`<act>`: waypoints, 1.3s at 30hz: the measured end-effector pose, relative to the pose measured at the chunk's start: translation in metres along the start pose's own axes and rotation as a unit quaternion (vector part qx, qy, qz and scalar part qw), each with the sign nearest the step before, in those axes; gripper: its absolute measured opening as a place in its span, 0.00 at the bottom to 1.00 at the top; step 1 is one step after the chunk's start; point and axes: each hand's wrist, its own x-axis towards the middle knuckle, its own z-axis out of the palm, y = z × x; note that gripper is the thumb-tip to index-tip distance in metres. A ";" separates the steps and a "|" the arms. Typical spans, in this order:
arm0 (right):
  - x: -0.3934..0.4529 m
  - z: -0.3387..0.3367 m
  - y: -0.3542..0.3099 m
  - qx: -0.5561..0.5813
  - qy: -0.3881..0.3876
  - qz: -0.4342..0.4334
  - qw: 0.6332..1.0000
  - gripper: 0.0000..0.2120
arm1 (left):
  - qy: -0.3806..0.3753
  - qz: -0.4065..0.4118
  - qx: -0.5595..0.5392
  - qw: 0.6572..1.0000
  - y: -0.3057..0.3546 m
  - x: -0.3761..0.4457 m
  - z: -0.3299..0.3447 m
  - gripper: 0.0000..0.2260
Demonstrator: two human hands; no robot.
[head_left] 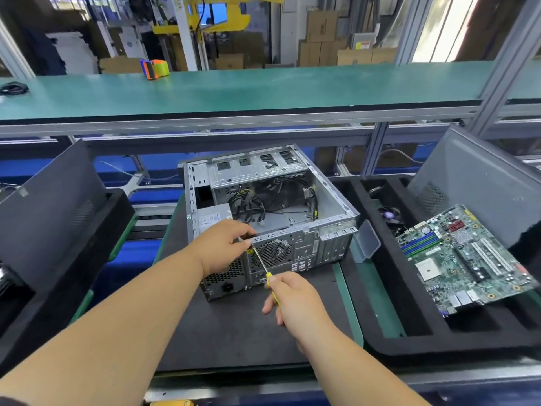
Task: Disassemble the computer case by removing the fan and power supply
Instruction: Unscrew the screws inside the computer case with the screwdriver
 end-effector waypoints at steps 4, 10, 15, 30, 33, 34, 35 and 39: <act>-0.003 0.007 0.004 -0.001 0.010 -0.002 1.000 0.10 | 0.003 0.007 0.005 1.000 -0.003 0.001 0.001 0.13; -0.005 0.019 0.005 0.023 0.041 -0.006 0.999 0.10 | 0.006 0.028 0.009 1.000 -0.008 0.004 0.004 0.13; -0.007 0.021 0.004 0.015 0.061 -0.007 0.998 0.10 | -0.002 0.034 0.013 0.999 -0.010 0.005 0.005 0.13; -0.002 0.015 0.004 -0.016 0.079 -0.010 0.997 0.08 | -0.006 0.041 0.014 0.999 -0.011 0.006 0.005 0.12; -0.002 0.015 0.004 -0.022 0.076 -0.009 0.997 0.08 | -0.006 0.045 0.019 0.999 -0.011 0.006 0.005 0.12; -0.003 0.015 0.003 -0.023 0.074 -0.009 0.997 0.08 | -0.005 0.047 0.021 0.999 -0.010 0.006 0.005 0.12; -0.003 0.017 0.003 -0.026 0.075 -0.010 0.997 0.08 | -0.003 0.049 0.021 0.999 -0.010 0.007 0.005 0.11; -0.007 0.021 0.002 -0.072 0.079 -0.025 0.994 0.09 | -0.003 0.051 0.020 0.998 -0.009 0.007 0.004 0.11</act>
